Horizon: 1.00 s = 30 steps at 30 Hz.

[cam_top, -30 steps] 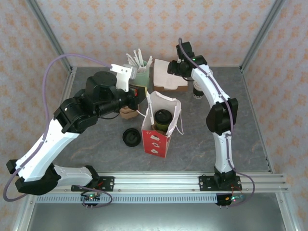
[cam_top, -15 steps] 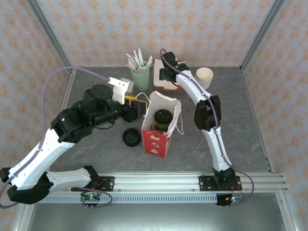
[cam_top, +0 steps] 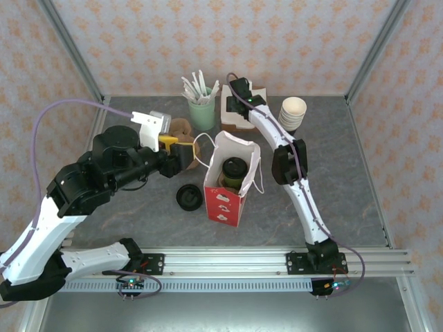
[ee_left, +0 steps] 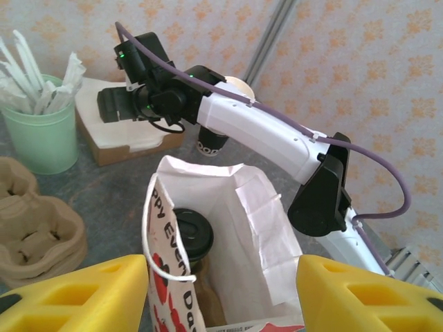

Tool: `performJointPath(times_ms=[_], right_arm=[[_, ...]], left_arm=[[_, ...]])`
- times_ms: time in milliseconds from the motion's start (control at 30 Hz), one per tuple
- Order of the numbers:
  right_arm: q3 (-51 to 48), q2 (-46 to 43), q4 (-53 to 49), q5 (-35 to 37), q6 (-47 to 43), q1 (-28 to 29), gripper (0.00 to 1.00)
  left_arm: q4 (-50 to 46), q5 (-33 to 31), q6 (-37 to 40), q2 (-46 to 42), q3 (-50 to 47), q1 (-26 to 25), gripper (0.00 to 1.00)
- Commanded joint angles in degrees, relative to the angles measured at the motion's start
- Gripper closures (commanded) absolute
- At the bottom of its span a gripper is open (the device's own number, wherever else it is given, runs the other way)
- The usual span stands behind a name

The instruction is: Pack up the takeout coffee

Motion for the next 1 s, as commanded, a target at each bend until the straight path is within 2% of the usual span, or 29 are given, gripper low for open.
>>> performJointPath(times_ms=[0, 600, 733, 800, 867, 967], right_arm=[[2.97, 2.47, 3.01, 1.80, -0.82, -0.78, 0.12], [5.03, 7.68, 3.62, 1.76, 0.85, -1.60, 0.13], [5.02, 7.53, 3.77, 1.42, 1.07, -1.67, 0.20], [5.02, 7.57, 4.04, 0.64, 0.94, -1.70, 0.29], [5.02, 7.33, 4.58, -0.50, 0.89, -1.68, 0.43], [5.02, 6.87, 5.11, -1.60, 1.21, -1.70, 0.52]], left_arm=[[-2.81, -3.28, -0.47, -1.31, -0.21, -0.41, 0.41], [-3.61, -7.48, -5.16, -7.24, -4.83, -0.48, 0.44], [-2.92, -7.50, -6.02, -7.41, -5.05, -0.43, 0.45], [-2.92, -7.35, -6.11, -7.18, -4.89, -0.47, 0.45], [-3.35, -7.52, -6.18, -6.97, -4.61, -0.41, 0.46], [-3.31, -7.66, -6.48, -7.23, -4.87, -0.44, 0.46]])
